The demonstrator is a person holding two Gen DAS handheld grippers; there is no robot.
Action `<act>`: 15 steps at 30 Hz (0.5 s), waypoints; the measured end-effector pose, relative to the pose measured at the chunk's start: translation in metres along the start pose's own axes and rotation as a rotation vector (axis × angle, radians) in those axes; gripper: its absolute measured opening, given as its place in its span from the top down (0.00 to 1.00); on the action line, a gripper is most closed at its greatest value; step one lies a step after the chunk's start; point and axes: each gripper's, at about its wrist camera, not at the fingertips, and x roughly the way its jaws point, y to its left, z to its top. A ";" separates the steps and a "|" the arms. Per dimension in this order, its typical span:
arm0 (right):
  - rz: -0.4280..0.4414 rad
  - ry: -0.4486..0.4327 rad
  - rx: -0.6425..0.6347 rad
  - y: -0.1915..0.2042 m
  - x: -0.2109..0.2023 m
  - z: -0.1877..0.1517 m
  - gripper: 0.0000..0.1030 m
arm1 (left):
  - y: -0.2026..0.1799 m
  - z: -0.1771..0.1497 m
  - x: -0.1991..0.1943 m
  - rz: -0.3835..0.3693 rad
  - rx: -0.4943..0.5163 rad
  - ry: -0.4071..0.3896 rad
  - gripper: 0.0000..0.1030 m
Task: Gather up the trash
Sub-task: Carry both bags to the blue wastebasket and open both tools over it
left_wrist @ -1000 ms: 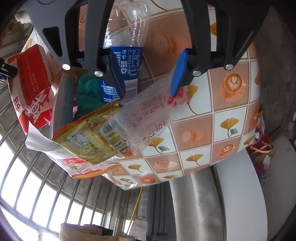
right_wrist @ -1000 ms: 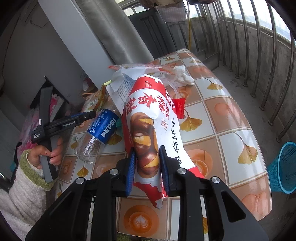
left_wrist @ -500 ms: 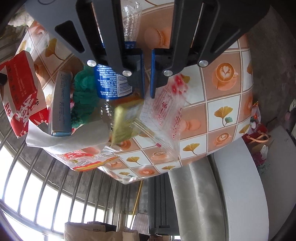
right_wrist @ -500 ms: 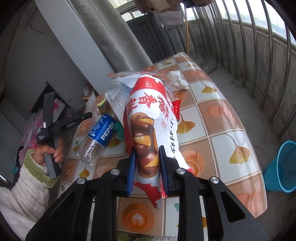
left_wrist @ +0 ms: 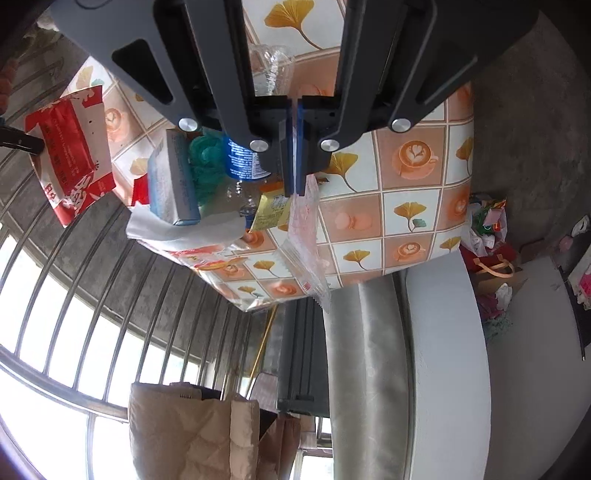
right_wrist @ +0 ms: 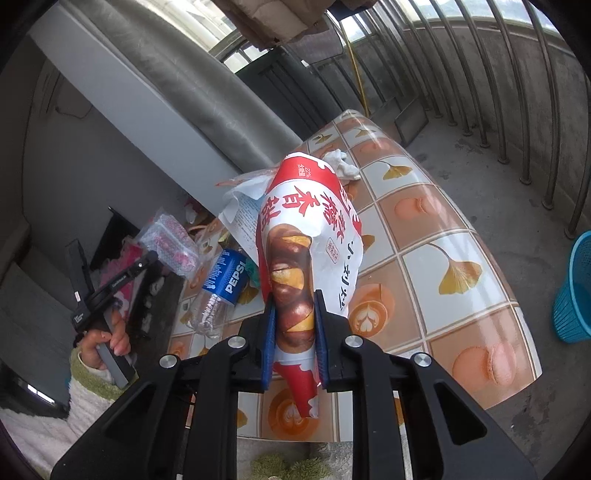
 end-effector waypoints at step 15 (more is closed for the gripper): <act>0.135 -0.235 0.267 -0.099 -0.105 -0.006 0.83 | -0.141 -0.006 -0.040 -0.540 -0.063 0.101 1.00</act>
